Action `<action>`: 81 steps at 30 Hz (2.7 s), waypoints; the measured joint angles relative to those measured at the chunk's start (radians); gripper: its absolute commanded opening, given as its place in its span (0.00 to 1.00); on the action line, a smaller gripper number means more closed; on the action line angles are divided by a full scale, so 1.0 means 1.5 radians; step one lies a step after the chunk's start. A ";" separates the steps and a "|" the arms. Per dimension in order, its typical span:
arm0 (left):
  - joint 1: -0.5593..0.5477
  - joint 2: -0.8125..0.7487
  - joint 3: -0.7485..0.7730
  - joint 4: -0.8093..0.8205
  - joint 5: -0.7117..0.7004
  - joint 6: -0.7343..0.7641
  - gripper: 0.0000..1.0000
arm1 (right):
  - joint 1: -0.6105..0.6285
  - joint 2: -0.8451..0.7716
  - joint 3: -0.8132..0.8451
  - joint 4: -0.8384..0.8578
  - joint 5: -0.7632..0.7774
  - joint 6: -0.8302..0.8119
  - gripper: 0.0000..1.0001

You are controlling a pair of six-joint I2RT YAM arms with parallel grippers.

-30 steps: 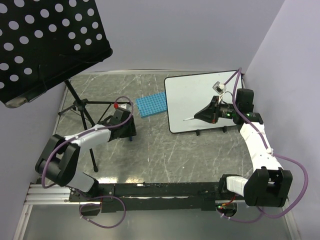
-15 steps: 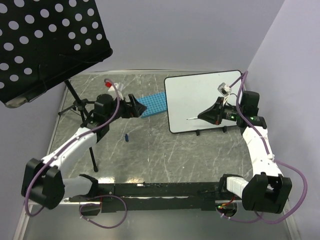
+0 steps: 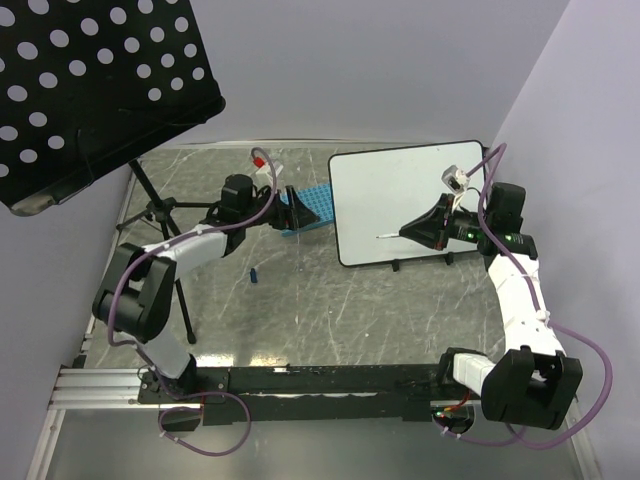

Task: Write a sentence on the whiteboard
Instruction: Adjust the whiteboard on the whiteboard stand.

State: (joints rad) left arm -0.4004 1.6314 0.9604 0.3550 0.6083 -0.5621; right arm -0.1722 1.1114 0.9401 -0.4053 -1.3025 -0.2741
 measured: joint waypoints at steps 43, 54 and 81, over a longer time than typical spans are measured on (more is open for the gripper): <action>-0.022 0.447 0.290 0.379 0.212 -0.220 0.41 | -0.021 0.065 0.019 -0.096 -0.023 -0.096 0.00; -0.023 0.470 0.314 0.405 0.227 -0.247 0.17 | -0.021 0.070 0.019 -0.098 -0.023 -0.100 0.00; -0.050 0.382 0.238 0.272 0.139 -0.101 0.60 | -0.025 0.068 0.019 -0.098 -0.012 -0.103 0.00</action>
State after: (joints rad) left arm -0.4755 2.2047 1.3167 0.7628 0.8169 -0.7139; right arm -0.2100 1.2140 0.9688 -0.5522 -1.3205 -0.4286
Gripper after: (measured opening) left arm 0.509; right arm 0.180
